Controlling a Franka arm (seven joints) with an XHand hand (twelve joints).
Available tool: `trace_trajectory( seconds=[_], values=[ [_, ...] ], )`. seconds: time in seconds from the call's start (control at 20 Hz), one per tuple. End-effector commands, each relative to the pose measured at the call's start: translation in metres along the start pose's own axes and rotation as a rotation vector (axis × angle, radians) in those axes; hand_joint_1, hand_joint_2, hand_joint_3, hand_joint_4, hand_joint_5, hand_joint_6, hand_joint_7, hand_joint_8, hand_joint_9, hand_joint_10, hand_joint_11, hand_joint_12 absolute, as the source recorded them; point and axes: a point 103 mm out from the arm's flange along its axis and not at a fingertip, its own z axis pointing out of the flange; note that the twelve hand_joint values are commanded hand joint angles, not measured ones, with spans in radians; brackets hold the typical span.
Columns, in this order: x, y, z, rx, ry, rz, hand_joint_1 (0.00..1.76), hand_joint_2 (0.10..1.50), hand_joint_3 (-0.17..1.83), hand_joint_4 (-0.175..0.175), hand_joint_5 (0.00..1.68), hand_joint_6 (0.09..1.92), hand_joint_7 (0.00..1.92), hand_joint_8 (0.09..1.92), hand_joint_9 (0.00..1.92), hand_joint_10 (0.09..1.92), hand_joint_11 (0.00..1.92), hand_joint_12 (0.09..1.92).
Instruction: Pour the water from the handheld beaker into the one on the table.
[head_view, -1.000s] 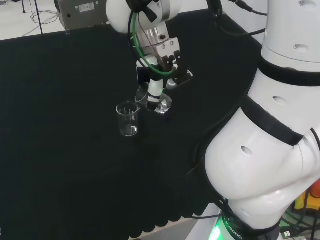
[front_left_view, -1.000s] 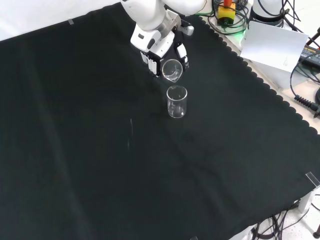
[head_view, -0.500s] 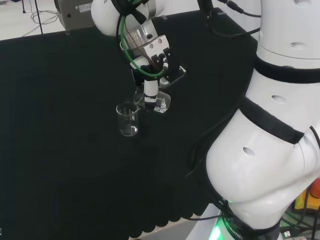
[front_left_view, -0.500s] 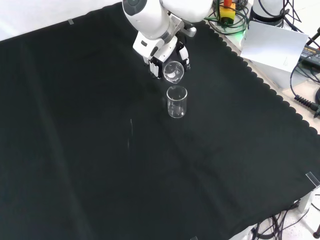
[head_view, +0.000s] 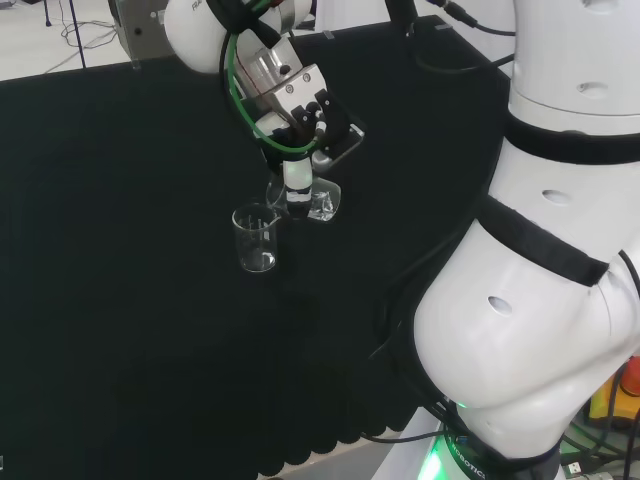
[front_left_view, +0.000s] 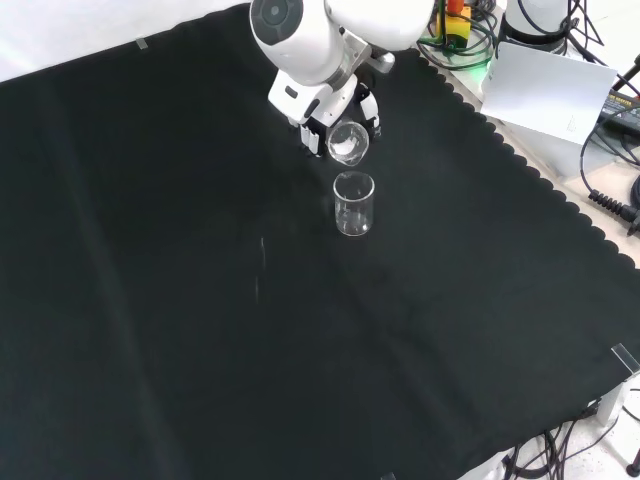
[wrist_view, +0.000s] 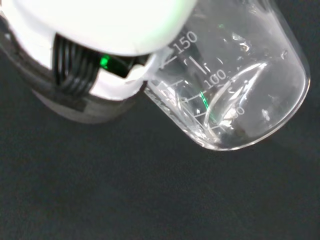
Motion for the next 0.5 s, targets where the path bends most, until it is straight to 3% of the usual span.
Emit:
trace_trajectory(
  seconds=[0.05, 0.5],
  values=[
    [0.0047, 0.0026, -0.0026, 0.022, -0.037, 0.003, 1.29, 0.56, 1.00, -0.175, 1.09, 1.13, 1.15, 1.12, 1.50, 0.98, 1.19, 0.86],
    [0.0075, 0.0035, -0.0083, 0.058, -0.114, 0.042, 1.29, 0.56, 1.00, -0.175, 1.09, 1.14, 1.15, 1.12, 1.50, 0.98, 1.19, 0.86]
  ],
)
